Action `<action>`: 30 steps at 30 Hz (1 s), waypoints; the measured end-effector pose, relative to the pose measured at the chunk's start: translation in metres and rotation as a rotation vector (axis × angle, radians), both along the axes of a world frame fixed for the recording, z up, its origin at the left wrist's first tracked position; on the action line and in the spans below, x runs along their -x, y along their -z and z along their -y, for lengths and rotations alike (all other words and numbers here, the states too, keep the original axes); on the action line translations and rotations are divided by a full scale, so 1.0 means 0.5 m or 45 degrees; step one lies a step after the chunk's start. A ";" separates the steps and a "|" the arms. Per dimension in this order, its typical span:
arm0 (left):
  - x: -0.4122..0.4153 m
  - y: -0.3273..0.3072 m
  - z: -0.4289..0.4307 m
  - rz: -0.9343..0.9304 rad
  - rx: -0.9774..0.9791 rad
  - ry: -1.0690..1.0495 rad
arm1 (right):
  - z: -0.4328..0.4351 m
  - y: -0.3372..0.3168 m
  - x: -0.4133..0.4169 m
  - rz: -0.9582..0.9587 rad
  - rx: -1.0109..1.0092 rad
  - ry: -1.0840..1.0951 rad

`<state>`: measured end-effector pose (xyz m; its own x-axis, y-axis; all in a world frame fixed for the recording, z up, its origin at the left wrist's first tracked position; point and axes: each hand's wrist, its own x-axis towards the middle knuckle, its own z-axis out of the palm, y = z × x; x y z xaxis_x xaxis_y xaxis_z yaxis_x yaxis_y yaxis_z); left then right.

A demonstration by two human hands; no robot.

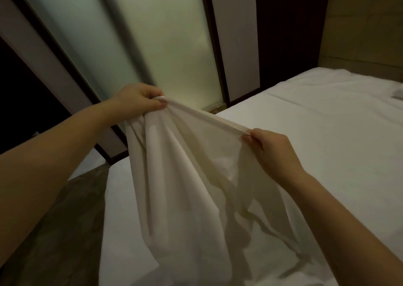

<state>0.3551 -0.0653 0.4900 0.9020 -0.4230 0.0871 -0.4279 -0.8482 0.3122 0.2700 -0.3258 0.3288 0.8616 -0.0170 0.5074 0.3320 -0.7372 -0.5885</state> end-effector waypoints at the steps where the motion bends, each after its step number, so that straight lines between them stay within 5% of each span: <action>1: 0.001 -0.005 0.003 0.003 0.070 -0.021 | 0.007 -0.009 0.000 -0.010 0.018 -0.015; 7: 0.007 -0.025 -0.008 0.046 0.292 -0.109 | -0.009 0.080 0.024 -0.418 0.146 -0.124; 15: 0.048 -0.014 -0.052 0.045 0.302 -0.222 | -0.015 0.062 0.054 -0.417 -0.364 -0.090; 30: 0.081 -0.025 -0.047 0.058 0.312 -0.101 | 0.034 0.151 0.068 -0.576 0.289 -0.283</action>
<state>0.3148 -0.0420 0.5022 0.9243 -0.3124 0.2192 -0.3813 -0.7811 0.4944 0.2362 -0.3430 0.2534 0.9648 0.2568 0.0558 0.2452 -0.8031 -0.5431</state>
